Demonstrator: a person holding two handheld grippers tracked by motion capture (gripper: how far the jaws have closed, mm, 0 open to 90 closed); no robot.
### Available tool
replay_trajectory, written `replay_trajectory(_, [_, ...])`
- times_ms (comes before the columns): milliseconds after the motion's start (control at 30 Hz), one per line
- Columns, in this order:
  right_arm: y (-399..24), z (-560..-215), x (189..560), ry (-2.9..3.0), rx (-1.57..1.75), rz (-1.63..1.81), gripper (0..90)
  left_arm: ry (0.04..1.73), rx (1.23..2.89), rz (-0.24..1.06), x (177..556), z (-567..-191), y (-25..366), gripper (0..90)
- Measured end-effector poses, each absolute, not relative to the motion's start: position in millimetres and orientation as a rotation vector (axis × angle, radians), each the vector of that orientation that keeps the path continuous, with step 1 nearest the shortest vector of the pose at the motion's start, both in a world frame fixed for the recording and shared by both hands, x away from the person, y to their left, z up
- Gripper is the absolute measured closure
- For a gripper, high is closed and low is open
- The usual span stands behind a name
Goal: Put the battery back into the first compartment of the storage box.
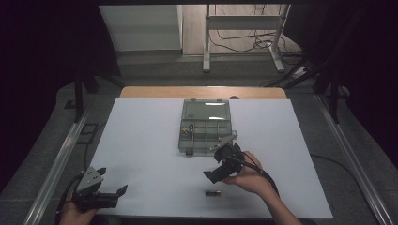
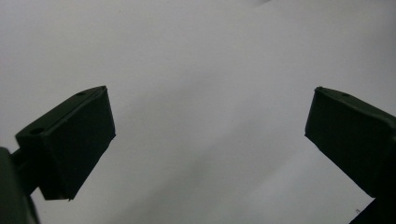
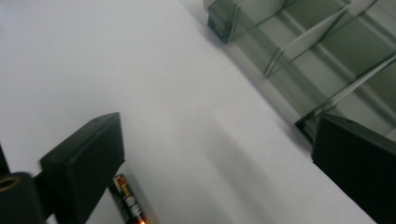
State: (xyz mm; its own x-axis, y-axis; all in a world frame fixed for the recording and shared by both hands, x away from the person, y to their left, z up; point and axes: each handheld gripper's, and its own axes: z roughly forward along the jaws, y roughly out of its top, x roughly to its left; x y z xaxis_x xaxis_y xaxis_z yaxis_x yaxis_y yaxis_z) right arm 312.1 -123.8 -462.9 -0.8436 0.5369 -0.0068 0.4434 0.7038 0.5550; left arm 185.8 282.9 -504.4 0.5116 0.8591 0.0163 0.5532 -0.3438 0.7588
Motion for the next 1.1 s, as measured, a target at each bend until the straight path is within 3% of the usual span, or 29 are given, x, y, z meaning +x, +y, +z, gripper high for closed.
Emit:
replay_trajectory(233, [-128, -471, 288, 2.738, 0.726, 0.785, 19.3, 1.148, 2.047, 0.551, 186, -504, 282, 2.4])
replay_trajectory(367, [-132, -475, 278, 2.783, 0.702, 0.818, 35.8, 1.147, 2.049, 0.552, 186, -504, 282, 2.4])
replay_trajectory(900, [-124, -505, 267, 2.973, 0.528, 0.645, 74.8, 1.145, 2.058, 0.555, 186, -505, 281, 2.5])
replay_trajectory(1100, [-126, -502, 269, 2.949, 0.534, 0.643, 75.8, 1.14, 2.066, 0.559, 186, -505, 280, 2.5])
